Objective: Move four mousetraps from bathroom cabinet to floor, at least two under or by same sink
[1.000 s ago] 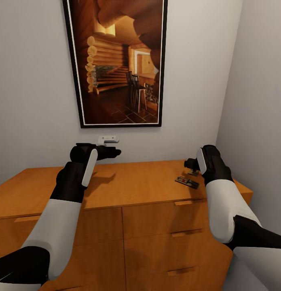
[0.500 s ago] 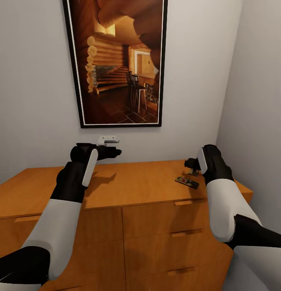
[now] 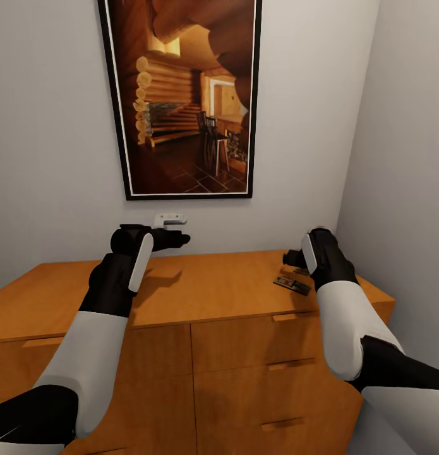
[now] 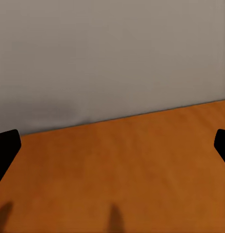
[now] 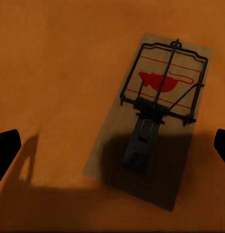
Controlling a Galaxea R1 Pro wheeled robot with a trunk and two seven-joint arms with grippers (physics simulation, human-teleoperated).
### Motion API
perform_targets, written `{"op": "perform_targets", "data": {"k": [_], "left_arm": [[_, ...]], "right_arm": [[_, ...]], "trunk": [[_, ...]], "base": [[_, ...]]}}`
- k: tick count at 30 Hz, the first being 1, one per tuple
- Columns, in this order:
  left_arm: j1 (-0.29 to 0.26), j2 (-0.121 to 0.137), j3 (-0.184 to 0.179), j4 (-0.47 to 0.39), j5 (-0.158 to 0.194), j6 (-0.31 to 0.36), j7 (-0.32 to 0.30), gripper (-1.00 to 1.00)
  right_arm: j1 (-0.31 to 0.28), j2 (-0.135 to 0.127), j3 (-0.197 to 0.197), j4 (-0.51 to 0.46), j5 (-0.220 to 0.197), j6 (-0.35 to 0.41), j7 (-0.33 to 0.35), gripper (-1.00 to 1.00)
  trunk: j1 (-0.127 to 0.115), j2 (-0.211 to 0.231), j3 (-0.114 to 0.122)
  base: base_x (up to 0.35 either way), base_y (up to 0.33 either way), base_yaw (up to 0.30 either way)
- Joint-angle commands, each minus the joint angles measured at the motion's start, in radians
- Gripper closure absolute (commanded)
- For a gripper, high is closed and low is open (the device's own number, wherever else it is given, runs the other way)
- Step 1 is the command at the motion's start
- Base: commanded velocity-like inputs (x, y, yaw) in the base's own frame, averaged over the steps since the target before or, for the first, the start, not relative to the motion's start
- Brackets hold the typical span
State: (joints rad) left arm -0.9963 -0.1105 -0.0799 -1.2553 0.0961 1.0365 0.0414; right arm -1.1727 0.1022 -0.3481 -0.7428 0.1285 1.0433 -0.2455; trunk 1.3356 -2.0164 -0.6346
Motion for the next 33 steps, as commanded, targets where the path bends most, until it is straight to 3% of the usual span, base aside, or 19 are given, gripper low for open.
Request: {"op": "perform_targets", "data": {"k": [1, 15, 33], "left_arm": [[-0.001, 0.000, 0.000, 0.000, 0.008, 0.004, 0.004, -1.00], [-0.001, 0.000, 0.000, 0.002, 0.010, 0.004, 0.004, -1.00], [-0.001, 0.000, 0.000, 0.003, 0.010, 0.004, 0.004, -1.00]], "right_arm": [[0.001, 0.002, -0.004, -0.001, 0.011, 0.004, 0.005, -1.00], [0.005, -0.006, -0.008, -0.001, 0.013, 0.004, 0.000, -1.00], [-0.094, -0.015, -0.009, 0.085, 0.010, 0.004, -0.030, -1.00]], "trunk": [[0.000, -0.001, -0.001], [0.000, -0.001, -0.001], [0.000, -0.001, -0.001]], "base": [[0.000, 0.000, 0.000], [0.000, 0.000, 0.000], [0.000, 0.000, 0.000]]}}
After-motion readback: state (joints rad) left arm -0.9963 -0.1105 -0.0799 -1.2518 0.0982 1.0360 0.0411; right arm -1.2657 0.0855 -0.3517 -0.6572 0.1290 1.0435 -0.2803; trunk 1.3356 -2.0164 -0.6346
